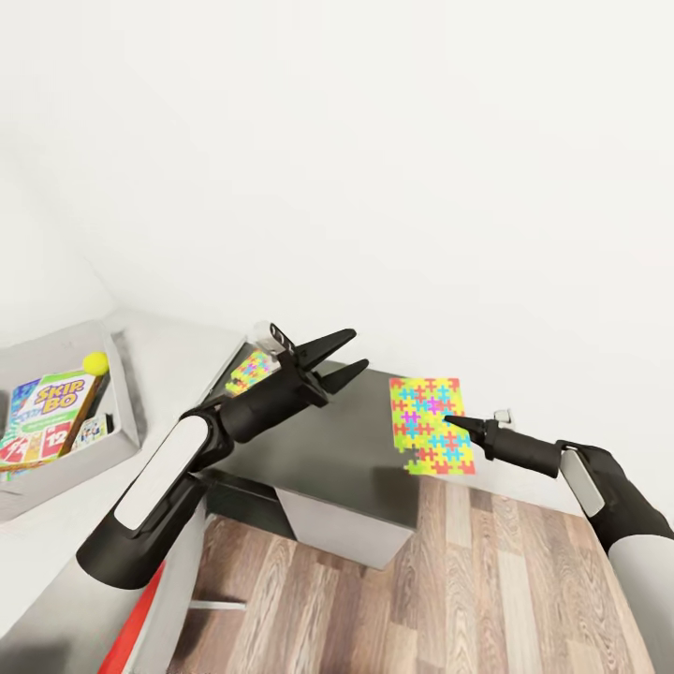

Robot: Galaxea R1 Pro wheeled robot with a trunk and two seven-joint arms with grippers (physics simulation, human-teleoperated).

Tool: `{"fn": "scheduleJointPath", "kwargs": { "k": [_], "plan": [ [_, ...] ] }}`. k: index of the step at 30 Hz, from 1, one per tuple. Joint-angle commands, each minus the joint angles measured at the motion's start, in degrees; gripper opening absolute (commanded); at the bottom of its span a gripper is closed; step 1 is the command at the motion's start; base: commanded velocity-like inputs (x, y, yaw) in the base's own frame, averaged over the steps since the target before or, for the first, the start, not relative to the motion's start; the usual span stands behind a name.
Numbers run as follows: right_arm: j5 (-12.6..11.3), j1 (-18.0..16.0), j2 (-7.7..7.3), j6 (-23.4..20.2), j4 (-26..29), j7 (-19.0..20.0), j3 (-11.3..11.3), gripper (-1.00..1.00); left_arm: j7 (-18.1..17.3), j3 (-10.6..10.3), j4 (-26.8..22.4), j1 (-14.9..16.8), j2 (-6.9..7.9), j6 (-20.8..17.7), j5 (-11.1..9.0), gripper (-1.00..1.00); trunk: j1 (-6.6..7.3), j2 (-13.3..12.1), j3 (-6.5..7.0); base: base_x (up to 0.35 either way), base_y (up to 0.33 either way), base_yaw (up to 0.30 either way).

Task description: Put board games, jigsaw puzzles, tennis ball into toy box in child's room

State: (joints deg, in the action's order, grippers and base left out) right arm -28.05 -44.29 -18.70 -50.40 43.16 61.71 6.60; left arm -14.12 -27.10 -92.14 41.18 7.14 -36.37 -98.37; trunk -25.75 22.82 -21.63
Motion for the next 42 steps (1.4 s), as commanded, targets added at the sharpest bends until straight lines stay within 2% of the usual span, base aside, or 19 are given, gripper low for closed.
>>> {"fn": "scheduleJointPath", "kwargs": {
  "k": [1,9,22,32,42],
  "plan": [
    [0.01,-0.01,-0.01,-0.22,0.03,0.1,0.05,-1.0,-0.09,-0.08,0.04,0.07,0.03,-0.11,-0.25,1.0,-0.03,0.09,-0.01,0.0,0.0,0.201],
    [0.01,1.1,-0.02,-1.47,2.99,0.08,0.28,-1.0,0.14,-0.13,0.05,0.1,-0.27,-0.11,-0.14,1.0,-0.03,0.09,0.59,0.0,0.0,0.204],
    [0.01,1.4,-0.07,-1.84,3.77,0.18,0.32,-1.0,0.34,-0.23,0.08,0.21,-0.58,-0.11,0.21,1.0,-0.03,0.09,1.46,0.0,0.0,0.185],
    [-0.19,1.88,-1.0,-1.88,4.38,0.47,0.34,-1.0,0.27,-0.3,0.07,0.28,-0.74,-0.11,0.34,1.0,-0.03,0.09,1.72,0.0,0.0,0.094],
    [-0.24,2.06,-1.35,-1.92,4.76,0.51,0.34,-1.0,0.06,-0.32,0.04,0.3,-0.77,-0.11,0.38,1.0,-0.03,0.09,2.11,0.0,0.0,0.22]
  ]
}}
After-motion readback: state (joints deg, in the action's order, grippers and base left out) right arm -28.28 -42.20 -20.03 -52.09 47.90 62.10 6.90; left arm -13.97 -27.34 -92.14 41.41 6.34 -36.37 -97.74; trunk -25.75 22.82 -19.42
